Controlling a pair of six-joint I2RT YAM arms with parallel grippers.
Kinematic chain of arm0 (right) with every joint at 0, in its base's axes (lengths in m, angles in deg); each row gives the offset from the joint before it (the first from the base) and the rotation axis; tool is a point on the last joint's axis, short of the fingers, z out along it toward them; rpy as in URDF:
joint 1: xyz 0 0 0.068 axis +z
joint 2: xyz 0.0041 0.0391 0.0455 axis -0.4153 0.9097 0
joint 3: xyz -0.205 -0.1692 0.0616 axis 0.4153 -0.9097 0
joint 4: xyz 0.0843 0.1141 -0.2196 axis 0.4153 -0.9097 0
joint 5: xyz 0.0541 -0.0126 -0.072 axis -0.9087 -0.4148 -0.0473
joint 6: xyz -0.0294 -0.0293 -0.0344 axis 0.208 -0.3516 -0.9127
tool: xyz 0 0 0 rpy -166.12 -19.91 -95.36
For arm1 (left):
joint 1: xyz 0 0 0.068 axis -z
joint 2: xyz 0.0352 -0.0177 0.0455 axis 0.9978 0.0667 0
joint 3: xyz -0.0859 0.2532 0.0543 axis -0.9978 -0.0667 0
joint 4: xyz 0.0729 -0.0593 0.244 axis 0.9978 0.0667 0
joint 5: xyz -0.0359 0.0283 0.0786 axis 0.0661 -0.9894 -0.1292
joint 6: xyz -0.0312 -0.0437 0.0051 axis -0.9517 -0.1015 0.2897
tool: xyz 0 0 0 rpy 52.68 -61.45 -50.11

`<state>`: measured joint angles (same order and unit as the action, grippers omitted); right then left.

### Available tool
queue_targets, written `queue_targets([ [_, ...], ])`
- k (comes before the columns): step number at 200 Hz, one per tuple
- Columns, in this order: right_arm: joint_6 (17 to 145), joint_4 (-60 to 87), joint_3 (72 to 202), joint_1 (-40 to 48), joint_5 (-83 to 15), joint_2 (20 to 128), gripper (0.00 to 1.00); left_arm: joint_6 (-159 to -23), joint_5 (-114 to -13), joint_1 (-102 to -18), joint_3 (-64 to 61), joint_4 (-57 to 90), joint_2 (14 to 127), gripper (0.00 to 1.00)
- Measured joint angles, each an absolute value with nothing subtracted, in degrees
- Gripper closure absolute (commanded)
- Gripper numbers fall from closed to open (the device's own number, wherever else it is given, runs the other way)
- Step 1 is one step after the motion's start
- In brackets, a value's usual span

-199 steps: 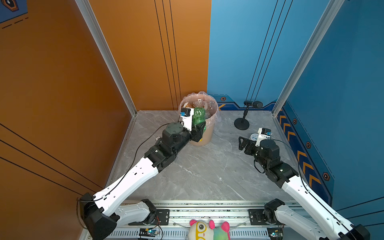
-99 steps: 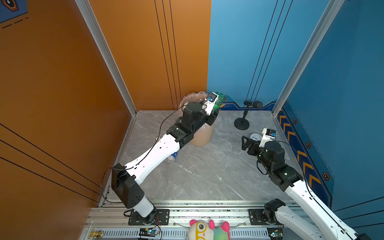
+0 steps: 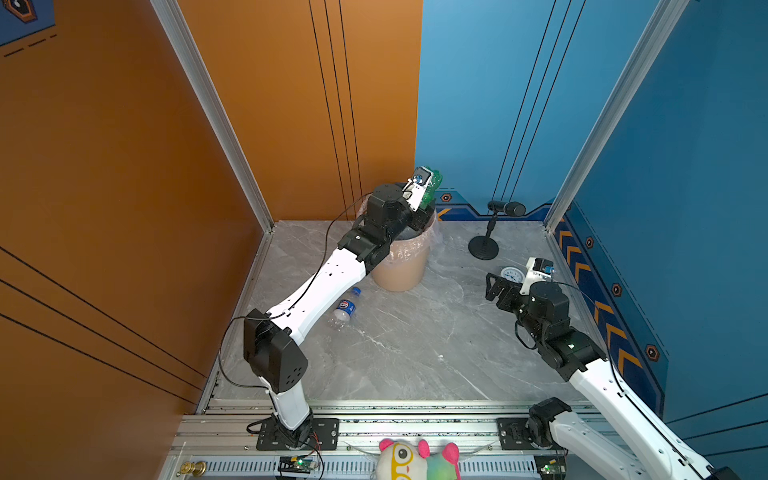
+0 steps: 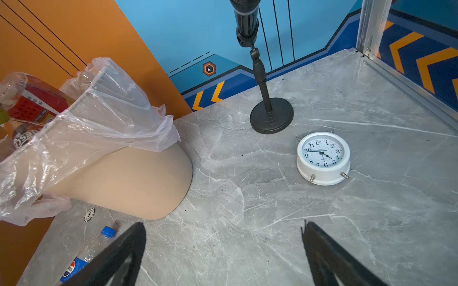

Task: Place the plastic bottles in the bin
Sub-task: 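Release the Sprite bottle into the bin and withdraw the left gripper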

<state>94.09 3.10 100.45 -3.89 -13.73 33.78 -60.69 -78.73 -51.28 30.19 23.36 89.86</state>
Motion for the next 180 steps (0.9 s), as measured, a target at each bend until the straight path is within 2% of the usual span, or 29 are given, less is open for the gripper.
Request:
queue_targets([
  [30, 94.09, 3.1, 100.45, -3.94, -13.93, 34.13, 0.0, -61.46, -78.84, -52.46, 32.36, 27.25, 91.78, 0.02],
  [58, 94.09, 3.08, 100.45, -4.05, -13.95, 34.15, 0.0, -63.1, -78.8, -52.92, 29.78, 27.29, 88.94, 0.03],
  [111, 94.22, 3.08, 100.49, -4.31, -15.28, 35.31, 0.0, -68.17, -77.51, -52.85, 16.18, 21.5, 68.42, 0.02],
  [151, 96.06, 3.06, 101.06, -3.52, -16.46, 38.83, 0.0, -75.66, -84.15, -54.36, -8.69, 17.24, 45.77, 0.02],
  [180, 98.61, 3.02, 102.79, 0.57, -16.26, 42.79, 0.0, -85.41, -86.34, -62.21, -27.93, 24.23, 32.31, 0.02],
])
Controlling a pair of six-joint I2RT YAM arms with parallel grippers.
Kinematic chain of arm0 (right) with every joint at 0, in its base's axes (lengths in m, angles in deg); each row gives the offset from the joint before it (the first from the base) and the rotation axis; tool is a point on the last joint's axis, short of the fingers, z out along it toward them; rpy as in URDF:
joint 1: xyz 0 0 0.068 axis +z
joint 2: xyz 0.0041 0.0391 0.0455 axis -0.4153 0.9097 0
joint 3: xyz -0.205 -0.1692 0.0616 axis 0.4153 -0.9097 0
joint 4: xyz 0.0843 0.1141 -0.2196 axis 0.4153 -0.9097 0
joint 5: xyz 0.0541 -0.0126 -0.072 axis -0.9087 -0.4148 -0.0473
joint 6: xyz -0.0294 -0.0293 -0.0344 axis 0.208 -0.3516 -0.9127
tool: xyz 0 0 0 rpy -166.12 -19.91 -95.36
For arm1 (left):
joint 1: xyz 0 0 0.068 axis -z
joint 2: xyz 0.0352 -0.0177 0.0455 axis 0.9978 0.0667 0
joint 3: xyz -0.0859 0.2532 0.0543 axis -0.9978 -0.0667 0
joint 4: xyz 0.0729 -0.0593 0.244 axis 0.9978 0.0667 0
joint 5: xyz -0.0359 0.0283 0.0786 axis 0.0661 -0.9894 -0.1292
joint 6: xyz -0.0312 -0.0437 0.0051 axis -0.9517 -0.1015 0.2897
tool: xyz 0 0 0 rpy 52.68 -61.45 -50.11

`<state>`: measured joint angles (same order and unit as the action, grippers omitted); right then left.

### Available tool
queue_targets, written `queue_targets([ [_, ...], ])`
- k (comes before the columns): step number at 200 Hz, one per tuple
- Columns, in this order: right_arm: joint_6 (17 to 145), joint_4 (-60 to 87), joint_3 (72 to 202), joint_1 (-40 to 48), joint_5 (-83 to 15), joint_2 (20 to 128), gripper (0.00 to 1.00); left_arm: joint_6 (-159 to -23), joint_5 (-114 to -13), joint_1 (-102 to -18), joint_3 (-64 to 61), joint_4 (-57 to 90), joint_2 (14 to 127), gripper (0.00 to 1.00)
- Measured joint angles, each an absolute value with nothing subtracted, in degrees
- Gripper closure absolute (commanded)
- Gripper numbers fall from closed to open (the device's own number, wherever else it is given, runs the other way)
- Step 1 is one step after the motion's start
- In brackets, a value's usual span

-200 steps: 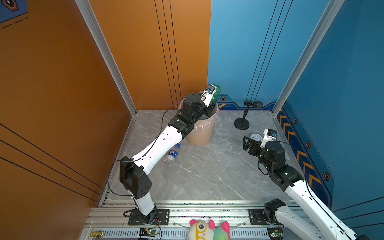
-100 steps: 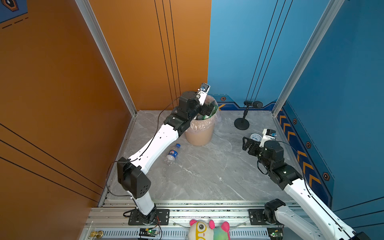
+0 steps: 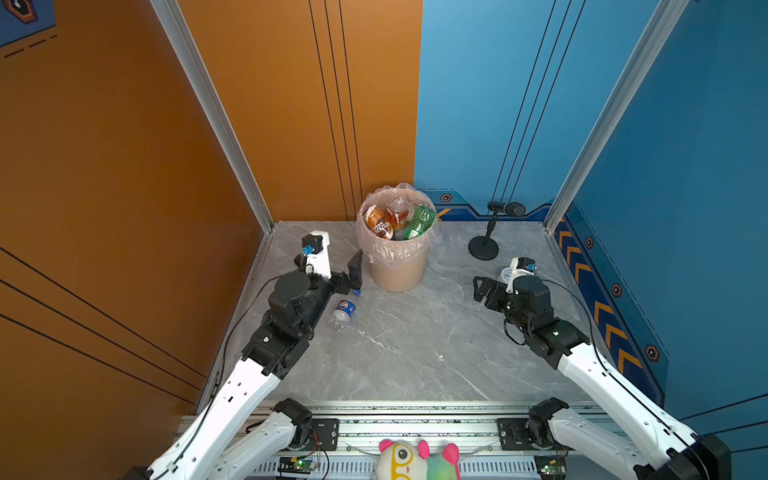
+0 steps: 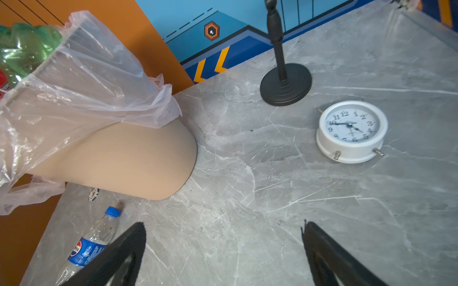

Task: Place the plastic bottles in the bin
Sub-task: 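Release the Sprite bottle into the bin and withdraw the left gripper, then reach the right gripper across to the blue-label Pepsi bottle, then close the right gripper on the Pepsi bottle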

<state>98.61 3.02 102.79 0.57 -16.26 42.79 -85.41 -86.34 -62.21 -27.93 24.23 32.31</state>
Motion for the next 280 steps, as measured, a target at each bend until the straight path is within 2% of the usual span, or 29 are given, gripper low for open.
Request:
queue_targets([
  [23, 100.34, 2.21, 105.98, 6.82, -14.52, 47.48, 0.0, -91.71, -84.04, -71.26, -34.46, 32.82, 26.52, 0.02],
  [49, 102.79, 2.06, 110.48, 16.15, -11.54, 53.54, 0.0, -95.62, -81.11, -78.08, -35.14, 38.48, 20.75, 0.02],
  [82, 106.22, 1.71, 118.15, 28.06, -8.51, 63.81, 0.0, -97.91, -77.0, -82.69, -35.1, 41.28, 18.32, 0.02],
  [118, 110.13, 1.62, 126.46, 36.04, -7.0, 75.42, 0.0, -98.18, -73.29, -84.85, -34.61, 44.27, 18.43, 0.02],
  [164, 113.87, 1.29, 136.14, 38.97, -7.0, 88.64, 0.0, -98.26, -70.91, -85.79, -34.26, 45.08, 16.51, 0.02],
  [280, 115.05, -7.19, 167.99, 38.71, -4.13, 116.92, 0.0, -98.44, -68.39, -86.6, -34.26, 45.13, 14.24, 0.02],
])
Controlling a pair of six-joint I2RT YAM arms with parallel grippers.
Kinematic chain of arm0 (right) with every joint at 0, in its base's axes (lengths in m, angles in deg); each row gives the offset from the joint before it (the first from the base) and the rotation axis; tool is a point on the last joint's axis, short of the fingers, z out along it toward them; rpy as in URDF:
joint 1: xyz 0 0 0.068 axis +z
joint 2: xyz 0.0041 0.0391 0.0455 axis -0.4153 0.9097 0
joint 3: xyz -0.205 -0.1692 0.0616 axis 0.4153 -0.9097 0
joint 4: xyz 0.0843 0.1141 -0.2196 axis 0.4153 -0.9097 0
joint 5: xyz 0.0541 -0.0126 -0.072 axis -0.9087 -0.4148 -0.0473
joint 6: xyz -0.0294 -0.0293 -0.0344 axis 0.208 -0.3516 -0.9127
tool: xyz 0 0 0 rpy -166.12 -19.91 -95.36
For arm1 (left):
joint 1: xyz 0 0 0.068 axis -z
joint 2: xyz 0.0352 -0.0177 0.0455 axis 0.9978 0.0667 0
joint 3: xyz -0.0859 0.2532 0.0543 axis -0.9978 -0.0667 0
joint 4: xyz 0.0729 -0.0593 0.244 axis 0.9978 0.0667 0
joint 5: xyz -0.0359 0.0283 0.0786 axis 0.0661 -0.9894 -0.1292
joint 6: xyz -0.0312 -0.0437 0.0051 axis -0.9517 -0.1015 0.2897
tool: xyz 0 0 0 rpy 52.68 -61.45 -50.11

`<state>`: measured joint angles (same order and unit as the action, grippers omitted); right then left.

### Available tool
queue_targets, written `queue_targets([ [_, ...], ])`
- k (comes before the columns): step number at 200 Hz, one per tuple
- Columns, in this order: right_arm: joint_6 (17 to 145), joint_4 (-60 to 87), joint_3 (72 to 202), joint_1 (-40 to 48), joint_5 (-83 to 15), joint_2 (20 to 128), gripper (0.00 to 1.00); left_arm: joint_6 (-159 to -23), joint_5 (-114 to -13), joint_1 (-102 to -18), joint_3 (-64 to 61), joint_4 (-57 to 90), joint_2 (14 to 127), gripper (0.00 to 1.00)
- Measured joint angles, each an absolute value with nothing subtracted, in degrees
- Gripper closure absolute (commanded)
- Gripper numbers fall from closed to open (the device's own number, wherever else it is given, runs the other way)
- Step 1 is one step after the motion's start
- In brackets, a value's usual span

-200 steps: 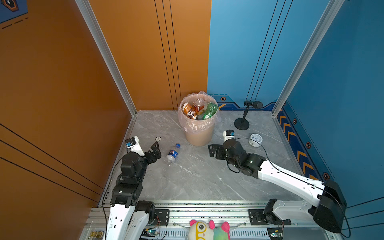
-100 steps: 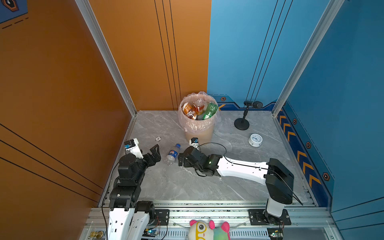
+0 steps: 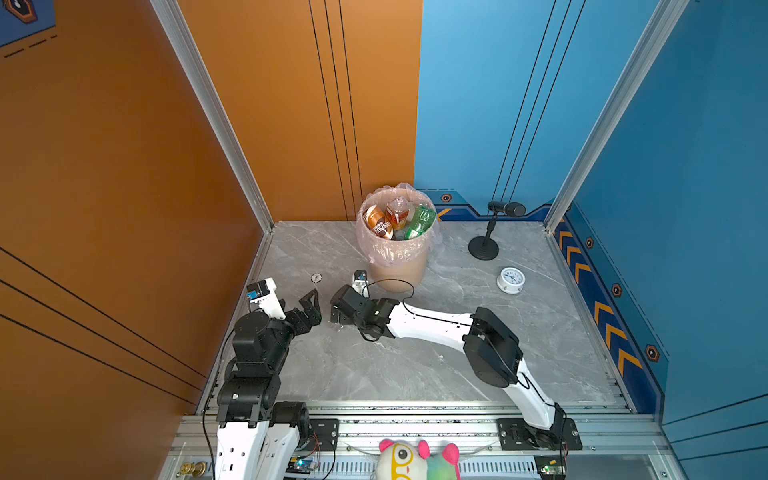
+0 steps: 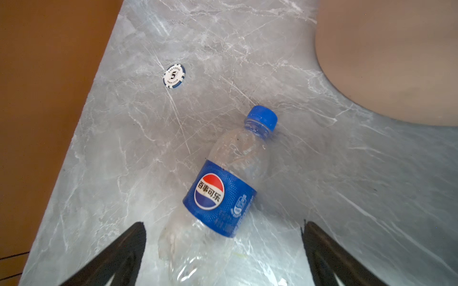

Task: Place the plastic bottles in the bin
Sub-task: 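Close the right gripper on the Pepsi bottle, then lift the Pepsi bottle and carry it over the bin with the right gripper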

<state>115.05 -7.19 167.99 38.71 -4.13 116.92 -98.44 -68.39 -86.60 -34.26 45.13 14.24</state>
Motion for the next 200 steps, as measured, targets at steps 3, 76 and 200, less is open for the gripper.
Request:
queue_targets([
  [3, 115.03, -7.52, 168.6, 38.64, -4.13, 117.54, 0.0, -98.42, -68.39, -86.62, -34.26, 45.1, 14.19, 0.02],
  [76, 115.09, -12.26, 180.88, 36.56, -4.48, 129.36, 0.15, -98.44, -68.19, -87.02, -34.26, 45.1, 13.99, 0.02],
  [200, 105.28, -11.54, 173.08, 36.94, -3.33, 119.59, 0.54, -98.46, -68.0, -87.72, -34.26, 45.1, 13.99, 0.02],
])
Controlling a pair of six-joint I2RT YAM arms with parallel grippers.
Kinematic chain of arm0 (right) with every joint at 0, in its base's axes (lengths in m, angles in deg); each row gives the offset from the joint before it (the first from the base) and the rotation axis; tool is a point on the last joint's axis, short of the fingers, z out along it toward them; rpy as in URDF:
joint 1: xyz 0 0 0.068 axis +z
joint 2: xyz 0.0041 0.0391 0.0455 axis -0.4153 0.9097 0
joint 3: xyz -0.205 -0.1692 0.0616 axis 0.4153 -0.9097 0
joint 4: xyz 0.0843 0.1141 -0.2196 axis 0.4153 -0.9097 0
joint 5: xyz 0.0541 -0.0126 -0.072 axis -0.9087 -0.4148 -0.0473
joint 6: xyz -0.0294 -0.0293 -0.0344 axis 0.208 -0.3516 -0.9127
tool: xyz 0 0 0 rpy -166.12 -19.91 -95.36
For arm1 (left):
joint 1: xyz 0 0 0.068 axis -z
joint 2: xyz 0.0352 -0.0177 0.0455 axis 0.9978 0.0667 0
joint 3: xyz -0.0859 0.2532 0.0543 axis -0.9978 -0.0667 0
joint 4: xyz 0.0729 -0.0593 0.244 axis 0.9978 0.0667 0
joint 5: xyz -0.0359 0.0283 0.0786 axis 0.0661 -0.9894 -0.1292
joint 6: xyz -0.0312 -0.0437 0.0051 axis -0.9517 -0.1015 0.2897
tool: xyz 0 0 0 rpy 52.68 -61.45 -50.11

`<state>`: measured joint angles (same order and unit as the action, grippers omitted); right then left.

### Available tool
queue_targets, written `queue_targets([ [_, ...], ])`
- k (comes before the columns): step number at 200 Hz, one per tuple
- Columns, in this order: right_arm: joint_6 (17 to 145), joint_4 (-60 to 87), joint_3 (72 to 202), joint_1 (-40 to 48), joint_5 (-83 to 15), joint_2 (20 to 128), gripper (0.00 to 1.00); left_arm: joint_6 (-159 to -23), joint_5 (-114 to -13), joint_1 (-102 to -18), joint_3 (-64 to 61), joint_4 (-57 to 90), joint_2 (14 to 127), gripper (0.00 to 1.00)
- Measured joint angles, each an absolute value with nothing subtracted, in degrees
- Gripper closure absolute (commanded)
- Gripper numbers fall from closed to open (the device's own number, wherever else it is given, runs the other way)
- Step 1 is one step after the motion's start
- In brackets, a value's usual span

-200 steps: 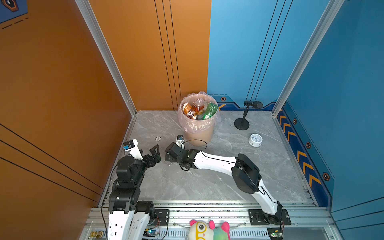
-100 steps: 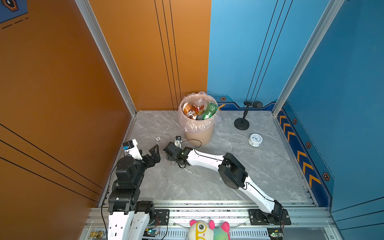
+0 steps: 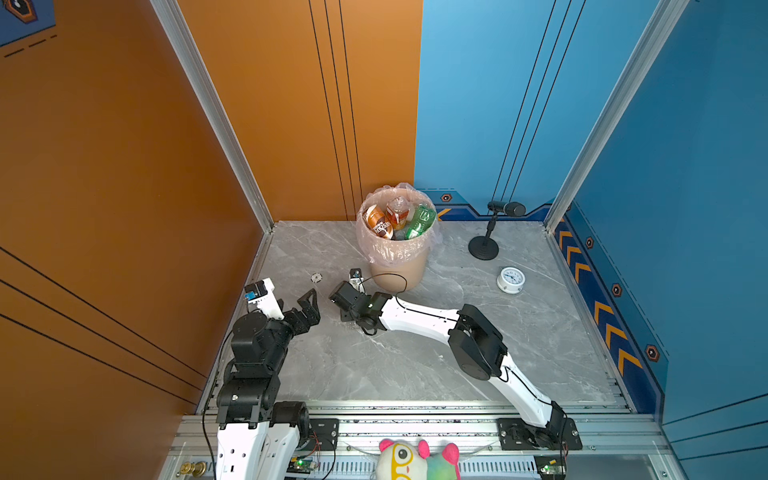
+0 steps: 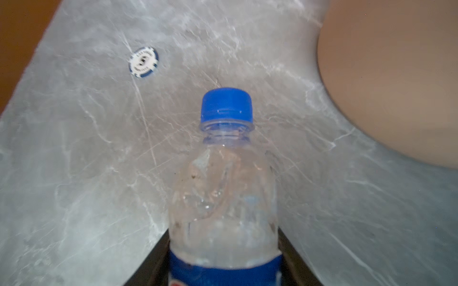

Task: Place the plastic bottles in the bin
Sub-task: 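Lift the Pepsi bottle and carry it over the bin with the right gripper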

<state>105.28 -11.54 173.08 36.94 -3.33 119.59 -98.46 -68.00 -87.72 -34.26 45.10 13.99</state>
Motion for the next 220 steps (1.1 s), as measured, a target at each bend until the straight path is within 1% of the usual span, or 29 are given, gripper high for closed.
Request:
queue_targets([
  [39, 96.52, -8.85, 168.51, 39.23, 1.11, 106.13, 0.55, -98.44, -67.6, -88.18, -34.26, 45.06, 13.99, 0.02],
  [70, 89.94, -5.79, 165.56, 41.77, 4.26, 95.46, 0.55, -98.44, -64.79, -88.18, -34.44, 44.01, 12.79, 0.02],
  [103, 83.49, -2.49, 161.34, 39.91, 6.44, 87.31, 0.54, -98.5, -61.16, -88.18, -35.03, 41.17, 12.2, 0.02],
  [134, 78.81, -0.37, 161.45, 34.73, 6.99, 84.75, 0.54, -98.92, -60.15, -88.28, -35.14, 40.75, 12.53, 0.02],
  [183, 74.81, 0.68, 165.98, 24.74, 4.57, 84.88, 0.53, -99.31, -59.89, -88.39, -35.16, 40.47, 13.19, 0.02],
  [220, 73.76, 2.78, 169.89, 21.09, 1.7, 85.56, 0.53, -99.33, -59.87, -88.74, -35.16, 40.34, 13.89, 0.02],
])
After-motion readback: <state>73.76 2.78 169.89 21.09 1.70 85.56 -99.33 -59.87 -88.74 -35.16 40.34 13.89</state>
